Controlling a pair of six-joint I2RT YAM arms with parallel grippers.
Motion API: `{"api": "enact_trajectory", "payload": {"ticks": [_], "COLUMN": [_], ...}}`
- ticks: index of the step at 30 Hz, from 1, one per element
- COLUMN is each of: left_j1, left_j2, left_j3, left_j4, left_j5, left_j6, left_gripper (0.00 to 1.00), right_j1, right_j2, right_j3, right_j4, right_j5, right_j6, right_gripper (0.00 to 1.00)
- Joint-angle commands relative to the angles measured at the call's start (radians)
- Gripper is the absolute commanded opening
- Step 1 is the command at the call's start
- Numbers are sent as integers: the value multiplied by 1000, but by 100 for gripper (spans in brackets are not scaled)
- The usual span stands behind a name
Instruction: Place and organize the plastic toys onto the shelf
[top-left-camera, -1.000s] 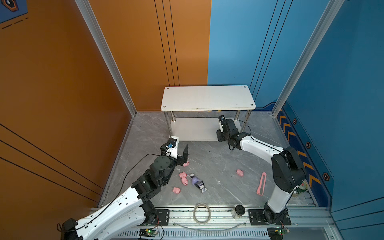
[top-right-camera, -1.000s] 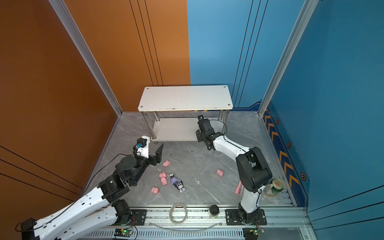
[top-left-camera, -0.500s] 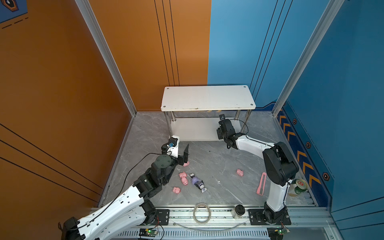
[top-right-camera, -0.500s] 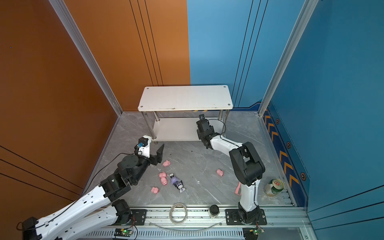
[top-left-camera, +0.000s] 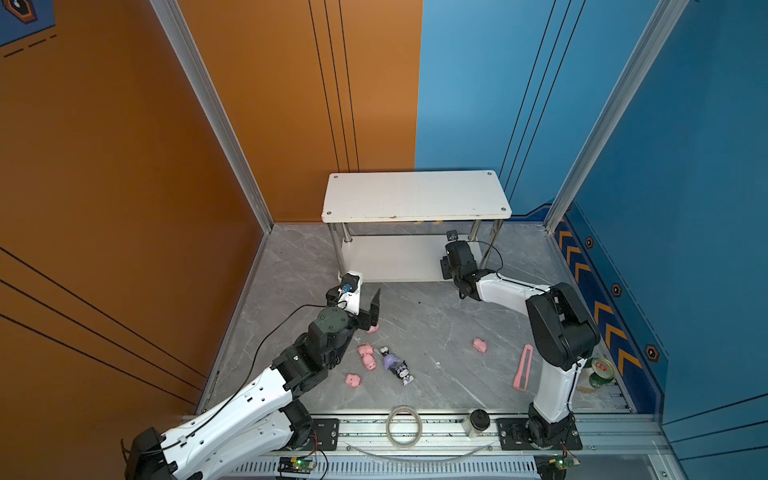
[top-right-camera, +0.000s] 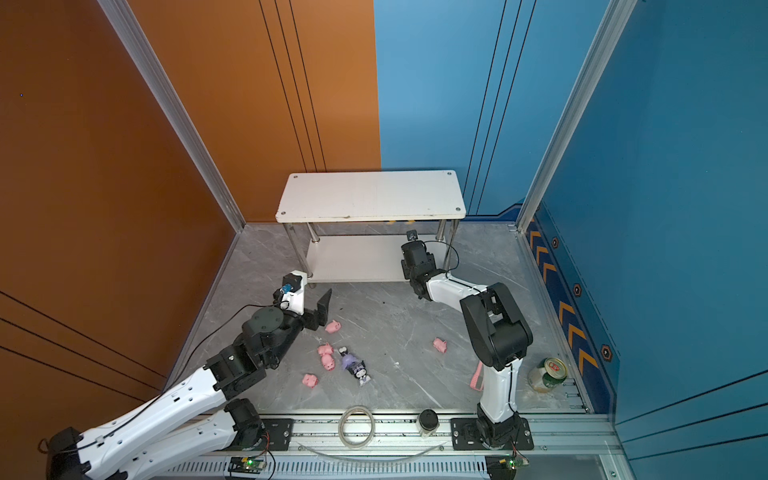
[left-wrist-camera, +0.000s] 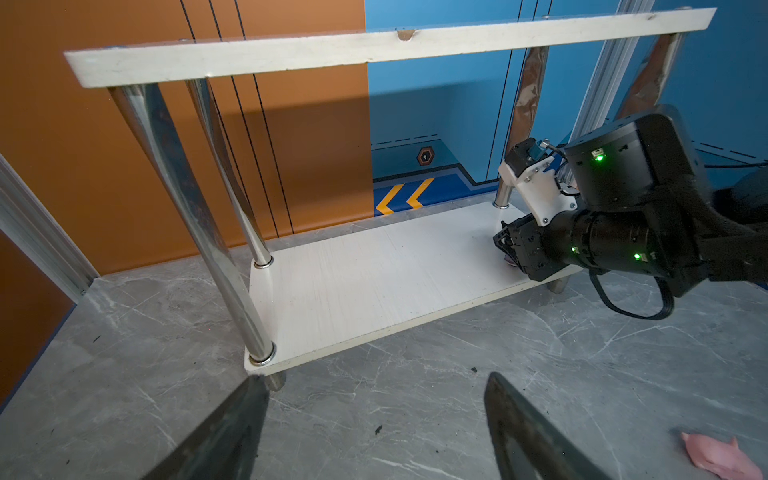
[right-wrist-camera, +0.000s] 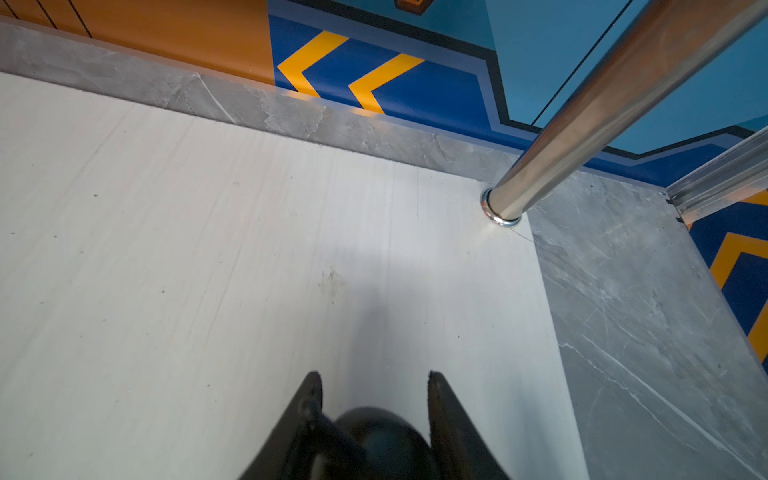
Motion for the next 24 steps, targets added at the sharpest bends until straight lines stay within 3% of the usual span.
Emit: {"api": "enact_trajectory", "payload": {"ticks": [1, 10, 17, 24], "left_j1": [11, 12, 14, 16], "left_j2": [4, -5, -13, -16], "left_j3": [11, 13, 11, 10], "left_j4": [7, 4, 1, 0], "left_j5": [16, 20, 16, 22], "left_j6": [-15, -15, -10, -10], "left_gripper": [84, 85, 85, 85], "right_j1": [-5, -7, -2, 1], "right_j2": [-10, 7, -3, -18], "right_j3": [-29, -51, -71, -78], "right_j4": [35, 61, 69, 60], "right_j5": [-7, -18, -15, -14], "right_j6": [8, 46, 52, 53], "right_gripper": [21, 36, 58, 67]}}
